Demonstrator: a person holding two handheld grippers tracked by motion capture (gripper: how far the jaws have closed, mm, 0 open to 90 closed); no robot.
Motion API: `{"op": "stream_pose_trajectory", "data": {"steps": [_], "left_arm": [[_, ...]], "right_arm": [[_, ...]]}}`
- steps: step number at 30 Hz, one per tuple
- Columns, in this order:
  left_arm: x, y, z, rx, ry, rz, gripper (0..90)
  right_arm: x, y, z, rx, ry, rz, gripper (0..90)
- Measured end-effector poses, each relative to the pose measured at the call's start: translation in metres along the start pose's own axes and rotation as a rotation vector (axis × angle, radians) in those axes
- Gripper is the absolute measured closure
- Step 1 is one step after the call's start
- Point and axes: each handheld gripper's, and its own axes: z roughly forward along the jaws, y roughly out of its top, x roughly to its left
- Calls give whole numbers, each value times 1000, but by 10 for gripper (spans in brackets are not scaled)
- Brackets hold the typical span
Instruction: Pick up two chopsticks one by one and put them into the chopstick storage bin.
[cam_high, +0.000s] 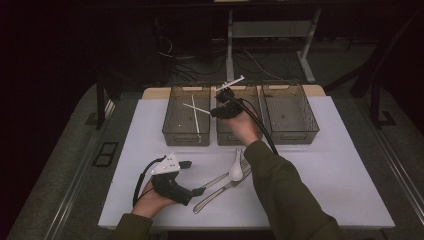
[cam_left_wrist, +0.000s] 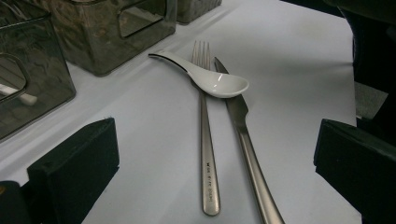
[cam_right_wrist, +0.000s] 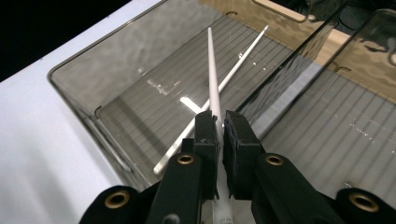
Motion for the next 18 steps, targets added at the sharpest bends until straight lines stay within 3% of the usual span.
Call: {"op": "stream_pose_trajectory", "data": {"steps": [8, 18], "left_arm": [[1, 0, 0, -4, -3, 1, 0], [1, 1, 0, -11, -6, -2, 0]], "right_arm": [[5, 8, 27, 42, -19, 1, 841], [12, 18, 48, 72, -33, -1, 839]]}}
